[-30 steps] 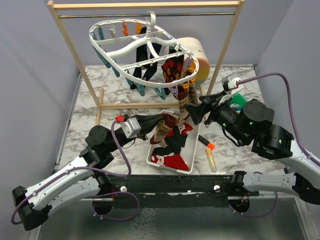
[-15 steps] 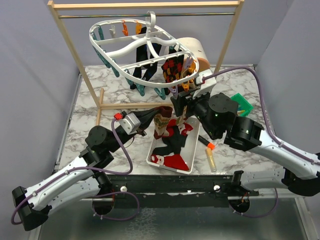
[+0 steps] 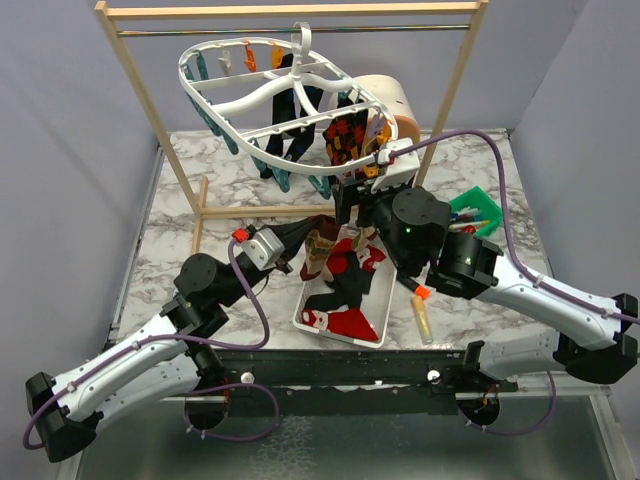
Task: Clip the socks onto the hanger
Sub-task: Open the clamp at the hanger.
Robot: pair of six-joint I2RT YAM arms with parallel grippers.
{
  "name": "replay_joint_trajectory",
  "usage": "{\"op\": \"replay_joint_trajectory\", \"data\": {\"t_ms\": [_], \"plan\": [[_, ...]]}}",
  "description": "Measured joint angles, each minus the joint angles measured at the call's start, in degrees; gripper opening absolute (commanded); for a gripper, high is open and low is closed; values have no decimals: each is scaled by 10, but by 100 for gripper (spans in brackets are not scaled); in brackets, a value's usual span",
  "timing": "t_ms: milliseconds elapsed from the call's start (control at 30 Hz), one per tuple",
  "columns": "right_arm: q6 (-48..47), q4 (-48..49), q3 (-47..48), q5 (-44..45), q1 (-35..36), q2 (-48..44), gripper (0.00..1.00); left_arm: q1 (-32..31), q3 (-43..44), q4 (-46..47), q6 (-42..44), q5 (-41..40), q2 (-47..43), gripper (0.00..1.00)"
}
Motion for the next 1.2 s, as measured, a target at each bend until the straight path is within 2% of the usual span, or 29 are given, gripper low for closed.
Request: {"op": "replay_joint_trajectory", "data": {"t_ms": [533,1200], "plan": [[-3,18,39,82,30,54,80,0,-15,0,0,-14,-9,0],[-41,63,56,136,31,88,67,0,-26,0,0,-15,-21,0]]}}
